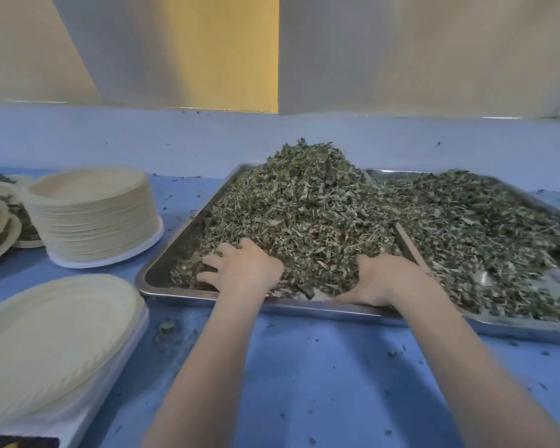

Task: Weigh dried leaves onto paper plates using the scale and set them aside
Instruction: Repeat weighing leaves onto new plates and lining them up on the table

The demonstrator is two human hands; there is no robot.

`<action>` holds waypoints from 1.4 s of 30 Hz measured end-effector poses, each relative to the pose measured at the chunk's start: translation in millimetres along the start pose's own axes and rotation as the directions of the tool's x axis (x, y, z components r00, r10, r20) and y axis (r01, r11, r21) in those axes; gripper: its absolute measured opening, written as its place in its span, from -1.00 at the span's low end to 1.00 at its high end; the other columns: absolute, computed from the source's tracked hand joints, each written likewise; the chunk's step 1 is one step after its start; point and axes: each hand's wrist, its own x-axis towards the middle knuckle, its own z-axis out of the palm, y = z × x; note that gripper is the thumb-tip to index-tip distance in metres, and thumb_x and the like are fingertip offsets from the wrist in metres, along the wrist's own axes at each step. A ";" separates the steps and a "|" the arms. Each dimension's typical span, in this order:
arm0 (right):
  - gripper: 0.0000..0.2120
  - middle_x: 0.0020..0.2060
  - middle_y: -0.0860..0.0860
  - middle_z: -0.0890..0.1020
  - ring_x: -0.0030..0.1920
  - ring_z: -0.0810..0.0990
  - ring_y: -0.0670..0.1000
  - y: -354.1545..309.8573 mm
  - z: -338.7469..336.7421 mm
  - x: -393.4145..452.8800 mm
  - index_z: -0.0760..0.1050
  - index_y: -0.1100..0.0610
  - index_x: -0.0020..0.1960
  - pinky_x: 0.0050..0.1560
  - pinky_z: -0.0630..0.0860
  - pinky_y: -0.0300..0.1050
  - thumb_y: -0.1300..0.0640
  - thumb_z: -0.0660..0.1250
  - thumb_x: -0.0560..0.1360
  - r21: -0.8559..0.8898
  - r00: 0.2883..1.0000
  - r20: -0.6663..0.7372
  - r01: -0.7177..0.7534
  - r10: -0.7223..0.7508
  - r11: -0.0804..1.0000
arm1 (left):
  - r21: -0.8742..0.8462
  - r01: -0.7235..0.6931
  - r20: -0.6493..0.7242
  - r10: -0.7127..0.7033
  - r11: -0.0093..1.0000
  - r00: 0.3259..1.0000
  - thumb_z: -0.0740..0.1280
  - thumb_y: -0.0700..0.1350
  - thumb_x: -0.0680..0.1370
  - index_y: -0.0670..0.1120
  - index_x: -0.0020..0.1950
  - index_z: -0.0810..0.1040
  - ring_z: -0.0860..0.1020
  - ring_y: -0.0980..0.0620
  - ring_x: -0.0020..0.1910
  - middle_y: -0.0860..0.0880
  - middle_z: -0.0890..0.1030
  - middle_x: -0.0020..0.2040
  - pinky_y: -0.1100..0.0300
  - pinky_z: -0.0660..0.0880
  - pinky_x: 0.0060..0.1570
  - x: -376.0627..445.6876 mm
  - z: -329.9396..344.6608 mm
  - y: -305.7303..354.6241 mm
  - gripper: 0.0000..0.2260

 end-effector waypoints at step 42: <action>-0.61 -0.09 0.04 0.54 -0.25 0.53 -0.05 -77.3 -41.7 19.9 0.47 0.10 0.20 -0.47 0.43 -0.35 0.27 0.43 0.40 0.502 0.868 -0.397 0.479 -0.300 0.721 | -0.228 -0.375 0.012 0.388 0.899 0.922 0.00 -0.16 0.65 -0.10 0.47 0.15 0.49 -0.20 -0.07 -0.30 0.10 0.42 0.04 0.45 -0.18 9.3 -38.2 21.8 -0.63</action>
